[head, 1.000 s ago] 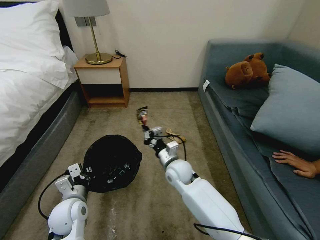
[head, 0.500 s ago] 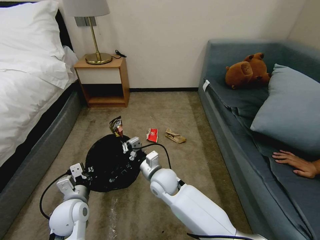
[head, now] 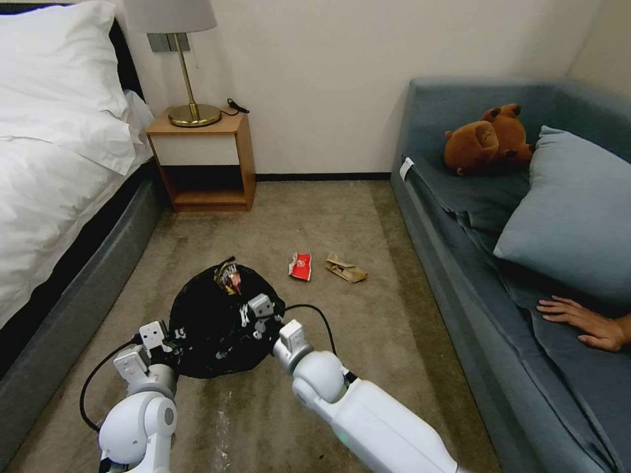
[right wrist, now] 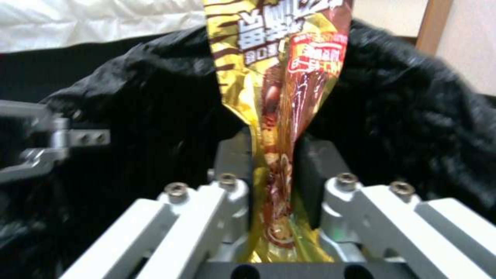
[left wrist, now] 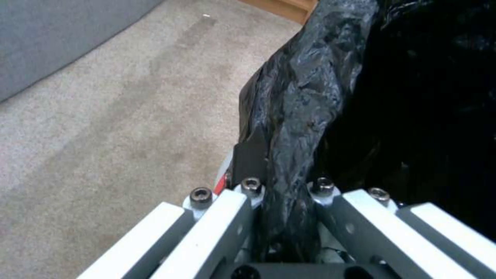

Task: Pick up the trash bin, then pick up the garbage on the floor and place it into the trash bin.

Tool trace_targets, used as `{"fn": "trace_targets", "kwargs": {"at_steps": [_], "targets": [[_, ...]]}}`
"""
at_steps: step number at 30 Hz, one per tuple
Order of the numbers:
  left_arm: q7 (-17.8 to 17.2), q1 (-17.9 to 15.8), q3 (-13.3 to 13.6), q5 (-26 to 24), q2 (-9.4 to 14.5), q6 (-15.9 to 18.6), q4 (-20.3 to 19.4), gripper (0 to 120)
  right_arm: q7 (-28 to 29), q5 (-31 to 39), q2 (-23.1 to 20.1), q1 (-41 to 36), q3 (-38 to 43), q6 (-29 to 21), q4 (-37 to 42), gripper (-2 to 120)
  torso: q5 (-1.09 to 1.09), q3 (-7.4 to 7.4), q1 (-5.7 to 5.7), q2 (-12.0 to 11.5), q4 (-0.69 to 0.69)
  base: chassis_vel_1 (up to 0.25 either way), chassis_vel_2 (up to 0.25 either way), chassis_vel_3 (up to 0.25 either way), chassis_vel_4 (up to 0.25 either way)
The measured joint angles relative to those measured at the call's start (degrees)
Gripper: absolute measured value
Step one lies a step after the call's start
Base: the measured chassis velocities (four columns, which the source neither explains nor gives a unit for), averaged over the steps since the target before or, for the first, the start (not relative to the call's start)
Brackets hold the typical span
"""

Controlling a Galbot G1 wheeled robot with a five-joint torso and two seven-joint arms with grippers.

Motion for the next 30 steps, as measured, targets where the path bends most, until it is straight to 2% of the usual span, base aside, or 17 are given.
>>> {"fn": "trace_targets", "kwargs": {"at_steps": [2, 3, 5, 6, 7, 11, 13, 14, 18, 22, 30], "targets": [[-0.01, 0.00, 0.08, 0.07, -0.05, 0.00, 0.13, 1, -0.02, -0.22, -0.01, -0.29, -0.03, -0.03, 0.04, 32, 0.00, 0.00, 0.00, 0.00, 0.00, 0.000, 0.000, 0.000, 0.000], [-0.01, 0.00, 0.08, 0.07, -0.05, 0.00, 0.13, 1, -0.02, -0.22, -0.01, -0.29, -0.03, -0.03, 0.04, 32, 0.00, 0.00, 0.00, 0.00, 0.00, 0.000, 0.000, 0.000, 0.000], [0.00, 0.03, 0.14, 0.12, -0.05, 0.00, 0.13, 1, 0.10, -0.21, 0.01, -0.30, -0.02, -0.06, 0.18, 42, 0.00, 0.00, 0.00, 0.00, 0.00, 0.000, 0.000, 0.000, 0.000], [0.00, 0.03, 0.14, 0.12, -0.05, 0.00, 0.13, 1, 0.10, -0.21, 0.01, -0.30, -0.02, -0.06, 0.18, 42, 0.00, 0.00, 0.00, 0.00, 0.00, 0.000, 0.000, 0.000, 0.000], [-0.01, 0.05, 0.13, 0.13, -0.05, -0.01, 0.13, 1, 0.15, -0.20, -0.02, -0.28, 0.01, -0.11, 0.32, 50, 0.00, 0.00, 0.00, 0.00, 0.00, 0.000, 0.000, 0.000, 0.000], [-0.01, 0.05, 0.02, 0.12, -0.03, -0.01, 0.13, 1, 0.20, -0.16, -0.14, -0.36, 0.02, -0.31, 0.70, 59, 0.00, 0.00, 0.00, 0.00, 0.00, 0.000, 0.000, 0.000, 0.000], [-0.08, 0.02, -0.03, 0.12, -0.02, -0.01, 0.13, 1, 0.27, -0.06, -0.15, -0.51, 0.02, -0.44, 0.81, 70, 0.00, 0.00, 0.00, 0.00, 0.00, 0.000, 0.000, 0.000, 0.000], [-0.08, 0.02, -0.03, 0.12, -0.02, -0.01, 0.13, 1, 0.27, -0.06, -0.15, -0.51, 0.02, -0.44, 0.81, 70, 0.00, 0.00, 0.00, 0.00, 0.00, 0.000, 0.000, 0.000, 0.000], [-0.17, 0.02, -0.08, 0.11, -0.02, -0.01, 0.01, 1, 0.29, 0.05, -0.35, -0.53, 0.07, -0.49, 0.92, 90, 0.00, 0.00, 0.00, 0.00, 0.00, 0.000, 0.000, 0.000, 0.000], [-0.19, 0.03, -0.08, 0.11, -0.02, 0.00, -0.18, 1, 0.30, 0.21, -0.44, -0.37, 0.25, -0.56, 1.11, 99, 0.00, 0.00, 0.00, 0.00, 0.00, 0.000, 0.000, 0.000, 0.000], [-0.22, 0.06, -0.07, 0.17, -0.07, 0.11, -0.41, 1, 0.75, 1.02, -0.43, -0.04, 1.08, -0.77, 2.77, 100, 0.00, 0.00, 0.00, 0.00, 0.00, 0.000, 0.000, 0.000, 0.000]]}}
